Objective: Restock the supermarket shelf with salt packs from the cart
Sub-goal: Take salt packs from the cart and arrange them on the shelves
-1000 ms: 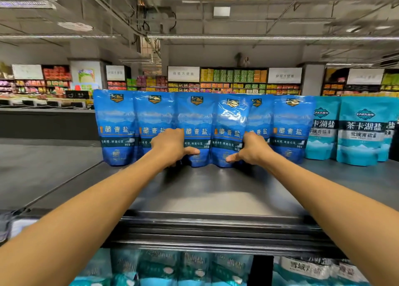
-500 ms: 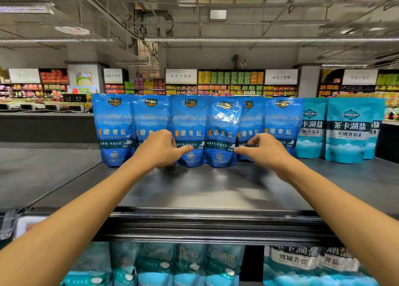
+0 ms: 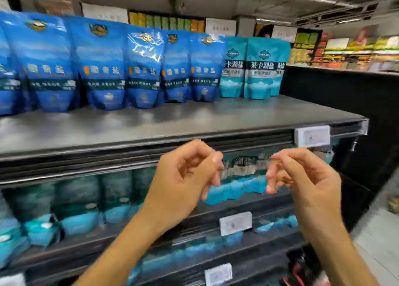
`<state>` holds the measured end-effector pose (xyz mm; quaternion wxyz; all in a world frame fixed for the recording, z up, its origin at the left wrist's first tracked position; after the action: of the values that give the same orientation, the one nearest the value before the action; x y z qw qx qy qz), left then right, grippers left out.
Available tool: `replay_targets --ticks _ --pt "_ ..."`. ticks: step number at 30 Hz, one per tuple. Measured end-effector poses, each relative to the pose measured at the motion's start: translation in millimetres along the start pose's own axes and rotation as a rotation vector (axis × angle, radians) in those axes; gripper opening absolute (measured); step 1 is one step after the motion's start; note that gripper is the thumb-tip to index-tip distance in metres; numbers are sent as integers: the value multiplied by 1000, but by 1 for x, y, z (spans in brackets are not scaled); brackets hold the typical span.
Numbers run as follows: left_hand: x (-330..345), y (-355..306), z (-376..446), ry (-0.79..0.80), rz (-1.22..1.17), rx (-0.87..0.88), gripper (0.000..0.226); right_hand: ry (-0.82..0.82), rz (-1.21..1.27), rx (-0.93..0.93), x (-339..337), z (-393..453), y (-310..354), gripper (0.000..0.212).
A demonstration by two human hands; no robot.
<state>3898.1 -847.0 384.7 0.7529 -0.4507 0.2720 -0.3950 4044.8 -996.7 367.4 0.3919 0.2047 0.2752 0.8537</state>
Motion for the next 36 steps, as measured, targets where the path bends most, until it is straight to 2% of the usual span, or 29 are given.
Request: replay_targets --ticks 3,8,13,15,17,21,22,25,28,31,36 --pt "72 77 -24 179 -155 -162 29 -158 -160 94 -68 -63 -10 23" --pt "205 188 -85 493 -201 -491 24 -489 -419 291 -193 -192 1 18" --pt "325 246 -154 819 -61 -686 21 -824 -598 480 -302 -320 34 11" --pt "366 265 -185 922 0 -780 22 -934 -657 576 -337 -371 44 16" --pt "403 288 -215 986 52 -882 23 -1035 -676 655 -367 -418 51 18" --pt "466 347 -275 1134 323 -907 22 -1192 -751 826 -421 -509 55 20" --pt "478 366 -289 1146 374 -965 20 -1222 -751 890 -435 -535 51 21" --pt "501 423 -328 1119 487 -1174 10 -1244 -662 1145 -466 -617 24 18" --pt "515 480 -355 1036 552 -1288 19 -1280 -620 1317 -489 -692 -11 22" --pt "527 538 -378 1021 647 -1319 17 -1270 -610 1457 -504 -754 -52 26" --pt "550 640 -407 1000 773 -1267 31 -1061 -573 1729 -512 -840 -118 34"
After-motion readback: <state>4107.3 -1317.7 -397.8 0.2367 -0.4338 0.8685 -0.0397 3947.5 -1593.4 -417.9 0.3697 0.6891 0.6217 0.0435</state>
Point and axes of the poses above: each hand's wrist, its own z-axis towards the middle knuckle, its own x-axis out of the palm, y = z × x, the point moved 9 cm from there along z, towards the middle knuckle, and after that the axes turned 11 degrees about -x, right-handed, at the moved point
